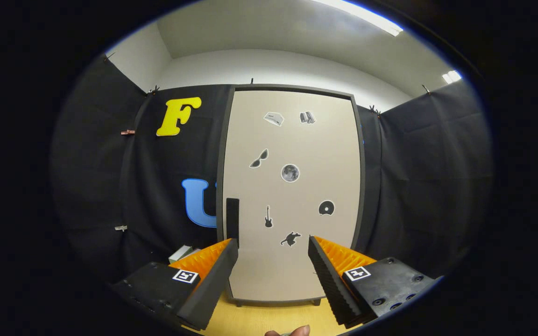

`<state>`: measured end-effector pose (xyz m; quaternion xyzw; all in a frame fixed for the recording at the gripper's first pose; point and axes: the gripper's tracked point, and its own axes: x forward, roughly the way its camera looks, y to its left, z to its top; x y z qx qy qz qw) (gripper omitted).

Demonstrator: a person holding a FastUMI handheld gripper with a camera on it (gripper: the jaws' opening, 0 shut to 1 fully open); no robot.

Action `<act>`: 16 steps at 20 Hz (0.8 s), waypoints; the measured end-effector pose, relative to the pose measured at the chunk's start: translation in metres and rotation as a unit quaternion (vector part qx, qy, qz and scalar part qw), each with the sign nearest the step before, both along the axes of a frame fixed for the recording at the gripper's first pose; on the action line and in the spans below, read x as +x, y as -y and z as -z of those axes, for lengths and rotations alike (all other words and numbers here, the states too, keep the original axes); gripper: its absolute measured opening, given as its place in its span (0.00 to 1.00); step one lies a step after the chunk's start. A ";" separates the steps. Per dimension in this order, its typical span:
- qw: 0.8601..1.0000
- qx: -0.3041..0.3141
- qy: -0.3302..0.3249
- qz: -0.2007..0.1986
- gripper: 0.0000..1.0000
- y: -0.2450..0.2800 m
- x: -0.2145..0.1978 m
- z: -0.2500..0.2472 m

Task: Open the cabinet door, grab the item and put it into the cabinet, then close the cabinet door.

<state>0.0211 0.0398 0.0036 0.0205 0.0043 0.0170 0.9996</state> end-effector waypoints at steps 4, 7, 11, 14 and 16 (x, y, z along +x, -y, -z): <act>1.000 0.023 -0.002 -0.016 0.97 -0.033 0.033 -0.002; 0.999 0.030 -0.018 -0.030 0.97 -0.062 0.066 0.010; 0.999 0.019 -0.022 -0.025 0.97 -0.080 0.113 0.028; 0.999 0.016 -0.028 -0.014 0.97 -0.087 0.143 0.041; 1.000 0.014 -0.019 -0.005 0.97 -0.089 0.160 0.041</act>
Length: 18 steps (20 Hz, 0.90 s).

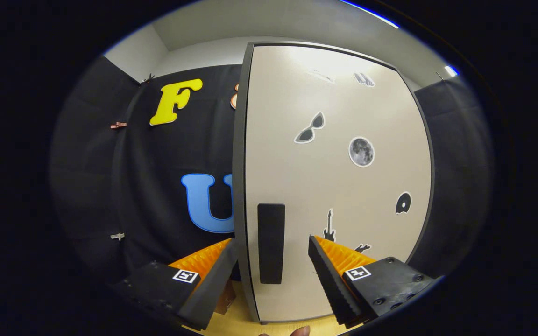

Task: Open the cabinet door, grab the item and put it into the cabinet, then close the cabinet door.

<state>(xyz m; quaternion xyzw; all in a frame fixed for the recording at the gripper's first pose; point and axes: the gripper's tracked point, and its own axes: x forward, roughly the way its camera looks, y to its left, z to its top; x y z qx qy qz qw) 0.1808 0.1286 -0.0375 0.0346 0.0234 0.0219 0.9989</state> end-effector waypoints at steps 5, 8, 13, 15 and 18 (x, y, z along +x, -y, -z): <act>1.000 -0.004 0.005 0.024 0.82 0.003 0.025 0.004; 1.000 0.018 -0.013 0.021 0.65 0.003 0.031 0.014; 1.000 0.017 -0.012 0.017 0.34 -0.002 0.033 0.014; 1.000 0.010 -0.018 0.016 0.28 -0.001 0.033 0.015; 0.999 0.028 -0.035 0.001 0.20 -0.001 0.030 0.016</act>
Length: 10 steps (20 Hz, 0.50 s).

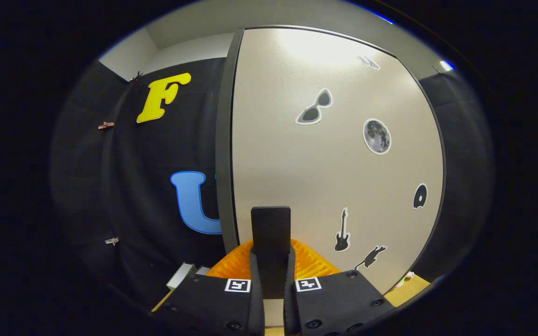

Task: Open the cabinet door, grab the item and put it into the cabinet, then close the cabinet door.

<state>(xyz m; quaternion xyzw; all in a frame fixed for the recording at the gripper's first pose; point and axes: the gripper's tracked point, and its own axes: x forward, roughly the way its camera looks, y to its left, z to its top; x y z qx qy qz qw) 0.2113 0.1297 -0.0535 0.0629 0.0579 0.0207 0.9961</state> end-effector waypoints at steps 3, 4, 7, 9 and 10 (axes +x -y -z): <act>1.000 0.002 -0.008 -0.022 0.20 0.001 -0.010 -0.001; 0.999 0.004 -0.009 -0.031 0.20 0.001 -0.015 -0.002; 0.998 0.013 -0.007 -0.058 0.20 0.005 -0.035 -0.005; 0.997 0.019 -0.007 -0.077 0.20 0.008 -0.041 -0.006; 0.996 0.023 -0.008 -0.086 0.20 0.011 -0.046 -0.006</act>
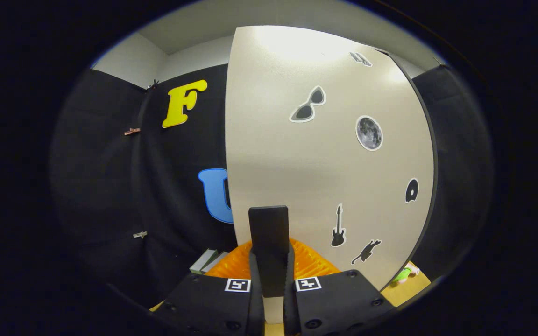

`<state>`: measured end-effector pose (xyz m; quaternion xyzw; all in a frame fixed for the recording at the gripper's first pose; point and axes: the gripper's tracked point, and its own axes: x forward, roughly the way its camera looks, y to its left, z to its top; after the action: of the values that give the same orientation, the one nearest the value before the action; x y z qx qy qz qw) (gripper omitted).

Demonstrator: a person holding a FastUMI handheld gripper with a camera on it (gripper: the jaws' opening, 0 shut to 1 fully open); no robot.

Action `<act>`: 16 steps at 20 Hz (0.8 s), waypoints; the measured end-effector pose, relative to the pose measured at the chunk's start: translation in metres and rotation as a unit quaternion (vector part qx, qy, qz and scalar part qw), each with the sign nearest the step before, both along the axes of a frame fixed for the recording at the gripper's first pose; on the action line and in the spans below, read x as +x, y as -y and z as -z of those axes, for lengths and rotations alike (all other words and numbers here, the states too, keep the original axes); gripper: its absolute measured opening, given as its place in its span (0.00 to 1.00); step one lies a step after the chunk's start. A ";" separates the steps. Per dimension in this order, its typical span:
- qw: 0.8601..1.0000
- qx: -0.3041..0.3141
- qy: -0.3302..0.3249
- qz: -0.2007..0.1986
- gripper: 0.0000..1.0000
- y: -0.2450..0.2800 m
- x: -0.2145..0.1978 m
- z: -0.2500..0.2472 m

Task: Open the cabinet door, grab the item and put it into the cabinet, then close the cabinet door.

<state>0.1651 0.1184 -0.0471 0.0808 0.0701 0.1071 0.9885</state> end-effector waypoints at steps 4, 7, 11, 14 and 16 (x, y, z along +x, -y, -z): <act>1.000 0.001 -0.002 -0.026 0.20 0.015 -0.022 -0.004; 0.999 0.007 -0.007 -0.035 0.20 0.029 -0.039 -0.006; 0.999 0.009 -0.008 -0.031 0.20 0.050 -0.055 -0.008; 1.000 0.015 -0.008 -0.016 0.19 0.068 -0.065 -0.008; 1.000 0.017 -0.006 0.000 0.19 0.081 -0.070 -0.009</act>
<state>0.0950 0.0379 -0.0381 0.0977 0.0738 0.1080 0.9866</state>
